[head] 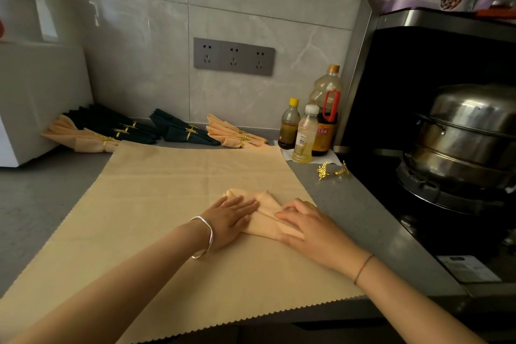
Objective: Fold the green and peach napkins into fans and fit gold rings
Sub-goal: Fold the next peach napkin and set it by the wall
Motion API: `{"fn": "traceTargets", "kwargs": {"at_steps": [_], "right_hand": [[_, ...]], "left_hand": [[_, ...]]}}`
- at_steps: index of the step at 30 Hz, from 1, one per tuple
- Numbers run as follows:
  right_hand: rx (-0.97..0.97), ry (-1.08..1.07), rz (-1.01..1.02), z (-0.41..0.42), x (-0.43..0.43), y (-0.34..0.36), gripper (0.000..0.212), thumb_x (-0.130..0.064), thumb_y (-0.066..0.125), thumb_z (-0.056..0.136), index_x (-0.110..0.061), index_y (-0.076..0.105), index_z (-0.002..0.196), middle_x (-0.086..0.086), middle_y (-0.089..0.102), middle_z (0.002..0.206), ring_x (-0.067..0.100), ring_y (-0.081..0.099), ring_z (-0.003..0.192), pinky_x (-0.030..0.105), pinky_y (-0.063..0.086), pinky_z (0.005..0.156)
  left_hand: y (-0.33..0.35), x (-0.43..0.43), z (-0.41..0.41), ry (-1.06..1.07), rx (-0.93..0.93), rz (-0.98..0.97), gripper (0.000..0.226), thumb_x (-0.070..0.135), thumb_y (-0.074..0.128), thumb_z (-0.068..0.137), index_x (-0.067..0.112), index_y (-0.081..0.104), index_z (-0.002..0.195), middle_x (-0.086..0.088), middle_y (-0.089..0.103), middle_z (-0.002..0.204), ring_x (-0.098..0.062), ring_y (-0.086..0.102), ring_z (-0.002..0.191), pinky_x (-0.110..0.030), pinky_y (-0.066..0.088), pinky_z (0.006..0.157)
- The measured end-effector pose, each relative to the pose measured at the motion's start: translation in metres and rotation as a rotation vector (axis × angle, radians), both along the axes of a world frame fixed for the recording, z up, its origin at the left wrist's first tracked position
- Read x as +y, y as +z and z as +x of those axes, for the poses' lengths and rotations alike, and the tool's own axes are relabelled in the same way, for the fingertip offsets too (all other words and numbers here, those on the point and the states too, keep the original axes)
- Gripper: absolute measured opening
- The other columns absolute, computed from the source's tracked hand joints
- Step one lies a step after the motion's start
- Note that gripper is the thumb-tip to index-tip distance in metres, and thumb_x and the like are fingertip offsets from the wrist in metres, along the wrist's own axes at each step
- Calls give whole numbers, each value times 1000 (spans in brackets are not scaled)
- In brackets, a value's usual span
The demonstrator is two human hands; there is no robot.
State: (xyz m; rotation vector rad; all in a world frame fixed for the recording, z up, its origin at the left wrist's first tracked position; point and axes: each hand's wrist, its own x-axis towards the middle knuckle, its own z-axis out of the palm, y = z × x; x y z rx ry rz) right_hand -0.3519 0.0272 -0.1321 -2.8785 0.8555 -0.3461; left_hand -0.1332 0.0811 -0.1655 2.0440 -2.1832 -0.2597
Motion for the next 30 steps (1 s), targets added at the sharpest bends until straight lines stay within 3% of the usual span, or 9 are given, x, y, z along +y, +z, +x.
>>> {"fn": "traceTargets", "kwargs": {"at_steps": [4,9,12,15,17,19,22,26,30], "right_hand": [[194,60,-130,9,8,1,57,-37,40,98,-25,17,149,-8,12,157,11,21,141,25,20,111],[298,23,-264,31,5,-5,53,-10,33,98,-7,17,149,10,22,155,20,27,141,33,32,108],[192,47,-422,41,2,-15,48,0,33,86,-1,52,130,13,57,130,20,61,111,30,52,75],[200,-5,-520,48,0,-23,47,-11,30,66,-17,74,80,-7,69,71,5,64,52,15,37,36],[134,-31,-546,50,0,-28,43,-12,30,66,-20,72,71,-10,65,61,6,60,45,15,33,35],[123,-49,-491,50,2,-19,43,-8,34,78,-19,72,93,-6,70,78,15,68,64,21,43,47],[42,-101,-232,42,-8,-13,46,-5,40,90,-27,55,128,6,66,113,30,62,100,34,46,78],[-402,-184,269,32,-23,17,23,-5,56,86,-21,63,71,-3,58,61,12,51,58,29,38,55],[-425,-261,1007,28,-37,42,10,-11,65,86,-11,64,95,3,68,87,15,63,75,24,53,71]], "left_hand": [[-2,-3,5,-4,63,-10,47,27,21,105,32,10,150,15,11,157,-8,4,146,-26,-8,114],[0,-6,5,19,115,1,46,26,23,104,34,16,149,17,14,156,-6,5,145,-28,-8,115],[1,-5,4,32,158,-1,45,25,25,104,34,20,148,18,17,155,-5,7,145,-28,-7,115],[4,-4,2,41,171,4,45,25,25,104,33,21,148,16,18,155,-5,7,145,-30,-7,116],[5,-5,2,49,181,18,44,25,25,104,33,22,148,15,19,155,-6,7,145,-31,-6,116],[4,-5,2,71,230,39,42,29,25,104,35,25,147,13,20,156,-5,6,145,-30,-7,117],[8,2,2,110,341,-8,47,48,19,100,38,20,146,8,20,157,-2,4,145,-26,-8,116],[40,28,2,79,386,-370,63,64,12,89,37,3,145,18,4,155,8,-4,139,-15,-10,112],[60,52,7,-57,60,-484,80,81,8,78,38,-5,145,23,-9,152,8,-16,139,-18,-16,113]]}}
